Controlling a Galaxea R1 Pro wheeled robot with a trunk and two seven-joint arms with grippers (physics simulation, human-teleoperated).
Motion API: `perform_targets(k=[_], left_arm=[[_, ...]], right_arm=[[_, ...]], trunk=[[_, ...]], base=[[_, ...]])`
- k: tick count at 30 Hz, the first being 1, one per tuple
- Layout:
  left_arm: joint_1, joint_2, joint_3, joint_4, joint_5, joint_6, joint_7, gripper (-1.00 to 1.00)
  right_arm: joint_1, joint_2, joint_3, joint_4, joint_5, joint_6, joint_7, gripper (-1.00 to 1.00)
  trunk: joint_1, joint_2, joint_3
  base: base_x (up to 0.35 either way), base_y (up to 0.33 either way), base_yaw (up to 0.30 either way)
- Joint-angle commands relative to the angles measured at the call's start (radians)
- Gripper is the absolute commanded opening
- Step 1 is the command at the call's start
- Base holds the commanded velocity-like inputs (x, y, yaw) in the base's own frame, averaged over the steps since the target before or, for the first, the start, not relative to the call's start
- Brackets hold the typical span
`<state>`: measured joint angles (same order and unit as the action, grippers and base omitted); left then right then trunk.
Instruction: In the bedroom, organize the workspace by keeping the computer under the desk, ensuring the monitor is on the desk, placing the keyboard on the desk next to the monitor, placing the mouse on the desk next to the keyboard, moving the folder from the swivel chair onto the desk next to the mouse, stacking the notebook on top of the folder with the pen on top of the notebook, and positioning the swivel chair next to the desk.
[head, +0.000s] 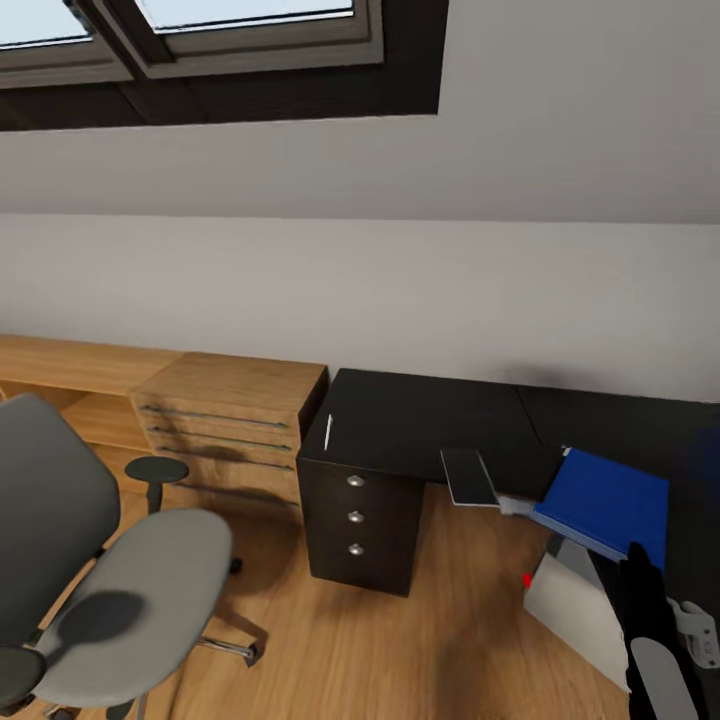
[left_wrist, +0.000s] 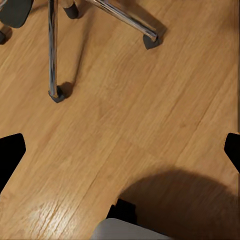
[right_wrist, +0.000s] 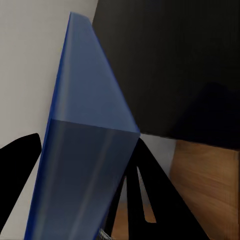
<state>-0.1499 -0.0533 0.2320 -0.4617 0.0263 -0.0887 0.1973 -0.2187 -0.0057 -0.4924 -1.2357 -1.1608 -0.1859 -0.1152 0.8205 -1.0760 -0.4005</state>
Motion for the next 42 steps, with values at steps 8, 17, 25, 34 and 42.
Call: perform_targets(k=[8,17,25,34,42], left_arm=[[0.000,-0.001,0.003,0.000,0.003,-0.003,0.001,1.00],[0.000,0.000,0.003,0.000,0.003,-0.003,0.001,1.00],[0.000,0.000,0.003,0.000,0.003,-0.003,0.001,1.00],[0.000,0.000,0.003,0.000,0.004,-0.004,0.002,1.00],[0.000,0.000,0.001,0.001,0.003,-0.027,0.001,1.00]], right_arm=[[-0.001,0.001,0.002,-0.001,-0.008,-0.004,-0.003,-1.00],[-0.001,0.001,0.002,-0.001,-0.008,-0.004,-0.003,-1.00],[-0.001,0.003,0.002,-0.001,-0.008,-0.005,-0.003,-1.00],[-0.001,0.007,0.004,-0.008,-0.009,-0.004,0.001,-1.00],[-0.001,0.012,0.016,-0.011,-0.004,-0.011,0.000,-1.00]], trunk=[[-0.031,0.056,0.016],[-0.065,0.119,0.035],[-0.088,0.161,0.046],[-0.088,0.161,0.039],[-0.088,0.161,0.039]], base=[[0.000,0.000,-0.234],[0.000,0.000,-0.239],[0.000,0.000,-0.240],[0.000,0.000,-0.197],[0.000,0.000,-0.015]])
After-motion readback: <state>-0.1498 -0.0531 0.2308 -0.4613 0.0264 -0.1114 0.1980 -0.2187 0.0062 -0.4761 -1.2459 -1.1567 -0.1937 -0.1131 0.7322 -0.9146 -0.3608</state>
